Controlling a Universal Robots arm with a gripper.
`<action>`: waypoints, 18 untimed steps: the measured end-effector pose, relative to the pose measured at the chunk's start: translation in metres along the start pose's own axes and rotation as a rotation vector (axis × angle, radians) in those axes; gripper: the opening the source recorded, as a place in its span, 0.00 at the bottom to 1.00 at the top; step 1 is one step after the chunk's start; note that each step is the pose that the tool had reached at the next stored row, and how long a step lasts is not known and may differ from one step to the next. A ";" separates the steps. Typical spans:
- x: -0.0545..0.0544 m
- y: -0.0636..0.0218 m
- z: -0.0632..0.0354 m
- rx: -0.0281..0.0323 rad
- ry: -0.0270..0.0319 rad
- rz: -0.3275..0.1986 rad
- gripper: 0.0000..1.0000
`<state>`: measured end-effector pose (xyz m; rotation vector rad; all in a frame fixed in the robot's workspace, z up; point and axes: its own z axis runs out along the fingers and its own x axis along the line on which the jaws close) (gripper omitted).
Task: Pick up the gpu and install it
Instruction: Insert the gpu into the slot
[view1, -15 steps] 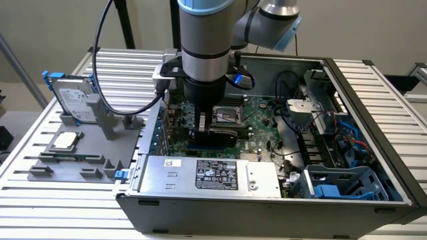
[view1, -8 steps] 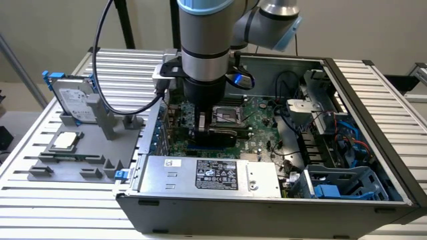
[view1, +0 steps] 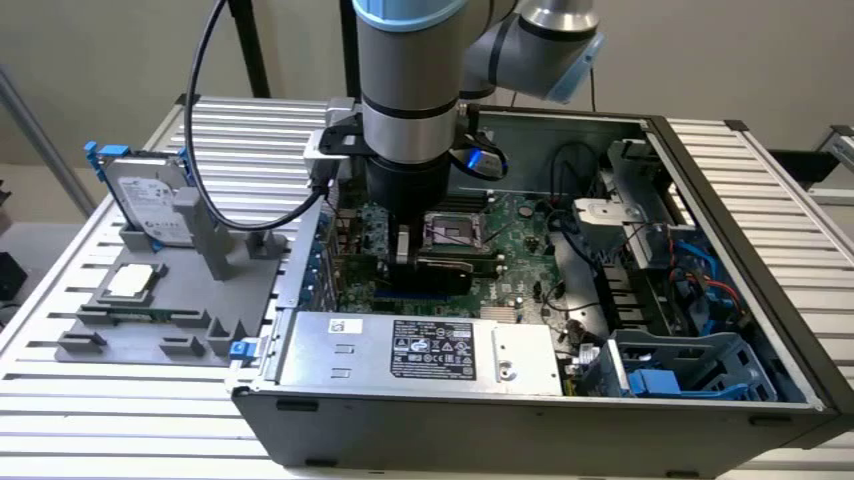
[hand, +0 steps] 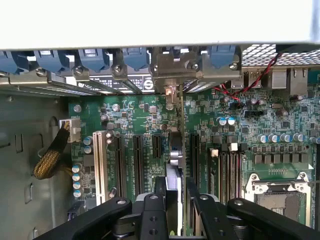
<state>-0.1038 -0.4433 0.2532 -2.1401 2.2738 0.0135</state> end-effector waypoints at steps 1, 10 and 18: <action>0.000 0.0000 0.0005 0.0000 0.0000 0.000 0.00; 0.000 0.0000 0.0018 0.0005 0.0018 -0.001 0.00; 0.000 -0.0001 0.0000 0.0011 0.0084 -0.001 0.00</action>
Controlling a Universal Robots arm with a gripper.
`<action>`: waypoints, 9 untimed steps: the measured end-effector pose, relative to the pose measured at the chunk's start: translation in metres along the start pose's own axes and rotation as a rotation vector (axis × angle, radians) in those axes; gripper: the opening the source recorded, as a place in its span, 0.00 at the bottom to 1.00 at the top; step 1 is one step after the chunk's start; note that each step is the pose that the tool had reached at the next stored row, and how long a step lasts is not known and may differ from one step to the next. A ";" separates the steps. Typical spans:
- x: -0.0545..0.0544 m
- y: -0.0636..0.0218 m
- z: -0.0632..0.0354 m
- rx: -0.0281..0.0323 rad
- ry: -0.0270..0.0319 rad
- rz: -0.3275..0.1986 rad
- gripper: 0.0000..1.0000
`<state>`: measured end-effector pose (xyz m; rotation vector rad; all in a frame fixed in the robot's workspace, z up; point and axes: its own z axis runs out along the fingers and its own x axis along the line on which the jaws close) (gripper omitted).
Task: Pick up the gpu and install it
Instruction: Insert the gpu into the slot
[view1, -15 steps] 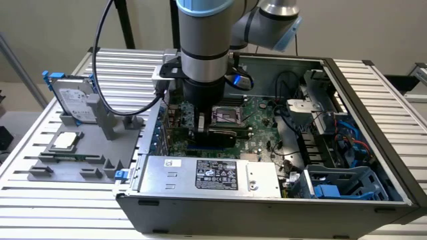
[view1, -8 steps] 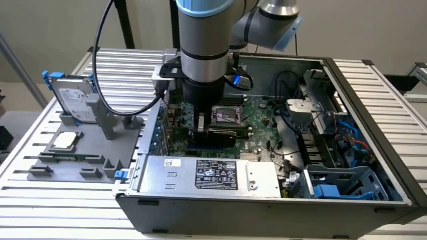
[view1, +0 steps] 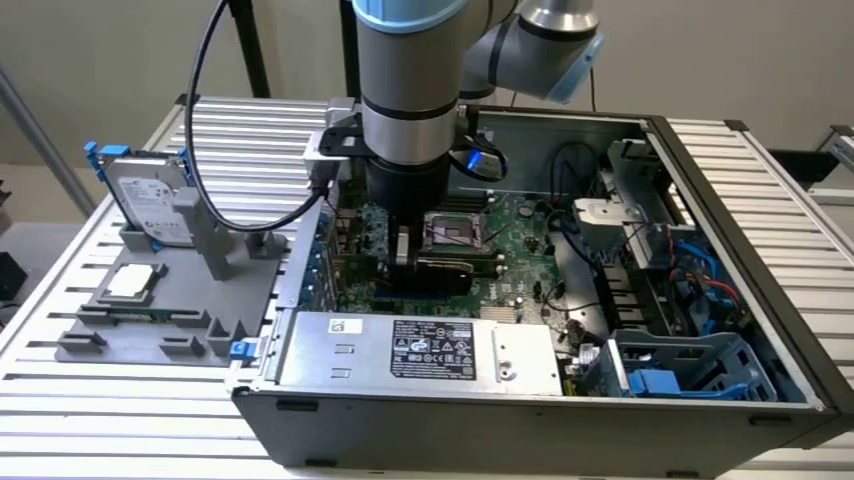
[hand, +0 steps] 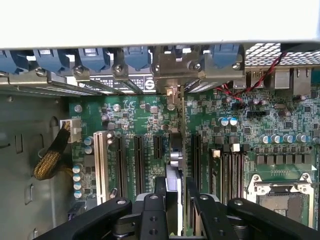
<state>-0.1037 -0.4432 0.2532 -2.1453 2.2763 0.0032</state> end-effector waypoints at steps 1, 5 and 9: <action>0.000 0.0000 -0.0002 -0.0001 0.0019 0.000 0.00; 0.000 0.0000 -0.0002 -0.0002 0.0032 0.000 0.00; 0.000 0.0000 0.0007 -0.0002 0.0031 0.000 0.00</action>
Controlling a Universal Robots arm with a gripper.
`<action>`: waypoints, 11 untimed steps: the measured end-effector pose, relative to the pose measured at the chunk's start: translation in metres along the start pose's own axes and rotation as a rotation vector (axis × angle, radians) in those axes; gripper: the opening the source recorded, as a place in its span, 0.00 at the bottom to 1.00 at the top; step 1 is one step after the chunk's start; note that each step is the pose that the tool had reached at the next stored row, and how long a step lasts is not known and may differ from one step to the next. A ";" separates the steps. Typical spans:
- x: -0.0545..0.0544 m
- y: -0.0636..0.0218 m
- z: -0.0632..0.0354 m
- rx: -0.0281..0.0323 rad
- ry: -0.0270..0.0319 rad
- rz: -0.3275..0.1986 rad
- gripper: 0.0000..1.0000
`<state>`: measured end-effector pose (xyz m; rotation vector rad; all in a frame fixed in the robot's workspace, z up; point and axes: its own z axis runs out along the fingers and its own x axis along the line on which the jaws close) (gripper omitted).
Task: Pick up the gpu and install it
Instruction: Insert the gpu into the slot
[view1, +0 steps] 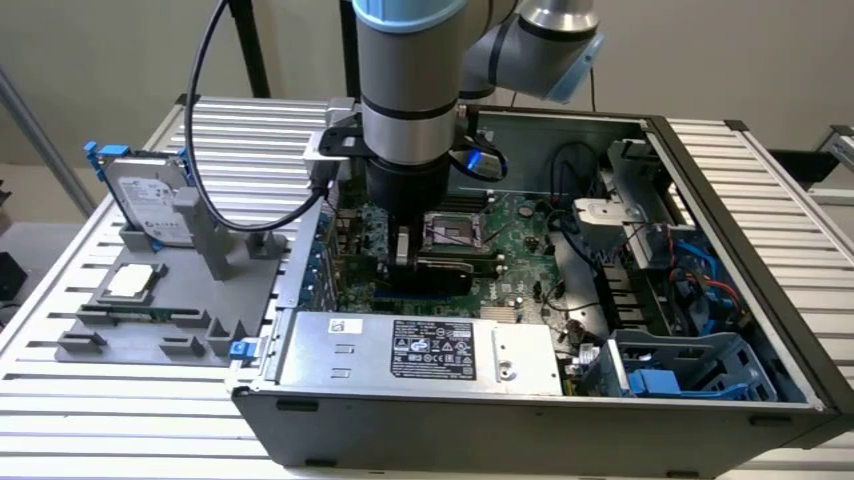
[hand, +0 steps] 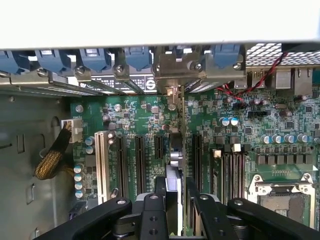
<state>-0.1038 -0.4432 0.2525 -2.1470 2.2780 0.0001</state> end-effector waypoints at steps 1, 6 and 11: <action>0.000 0.0000 0.0003 -0.0001 0.0000 0.000 0.00; 0.000 0.0000 0.0018 0.0000 0.0000 0.000 0.00; 0.000 0.0001 0.0028 0.0000 0.0003 0.000 0.00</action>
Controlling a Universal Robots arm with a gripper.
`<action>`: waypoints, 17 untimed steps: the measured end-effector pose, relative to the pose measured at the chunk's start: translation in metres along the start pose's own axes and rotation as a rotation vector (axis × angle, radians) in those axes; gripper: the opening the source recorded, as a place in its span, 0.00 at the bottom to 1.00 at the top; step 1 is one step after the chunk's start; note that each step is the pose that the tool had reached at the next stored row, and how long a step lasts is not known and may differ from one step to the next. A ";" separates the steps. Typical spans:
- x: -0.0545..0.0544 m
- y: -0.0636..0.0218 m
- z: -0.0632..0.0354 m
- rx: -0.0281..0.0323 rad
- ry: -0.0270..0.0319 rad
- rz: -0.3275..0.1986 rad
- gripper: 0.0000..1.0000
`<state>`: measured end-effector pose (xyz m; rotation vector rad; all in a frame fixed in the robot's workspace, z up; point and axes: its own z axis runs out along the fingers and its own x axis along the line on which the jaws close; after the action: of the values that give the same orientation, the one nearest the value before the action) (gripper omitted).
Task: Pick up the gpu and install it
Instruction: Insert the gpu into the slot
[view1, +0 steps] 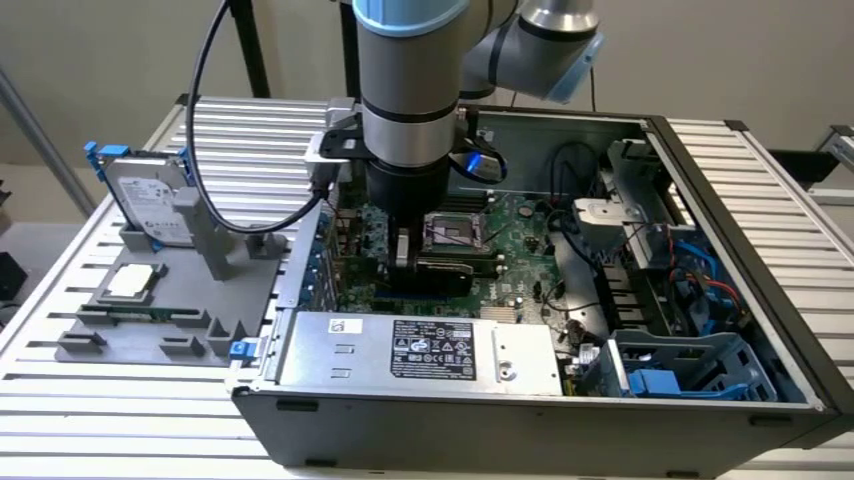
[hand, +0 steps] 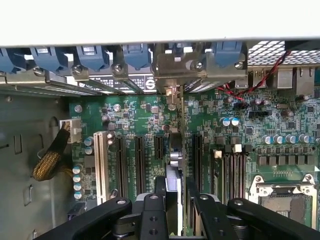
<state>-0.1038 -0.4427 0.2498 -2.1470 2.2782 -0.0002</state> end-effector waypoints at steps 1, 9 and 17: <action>0.000 0.0001 0.0001 -0.0001 0.0002 0.000 0.00; -0.004 0.0002 0.0029 0.0001 -0.0004 0.001 0.00; -0.004 0.0005 0.0081 0.0003 0.0008 0.001 0.00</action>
<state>-0.1040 -0.4385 0.2416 -2.1464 2.2792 -0.0014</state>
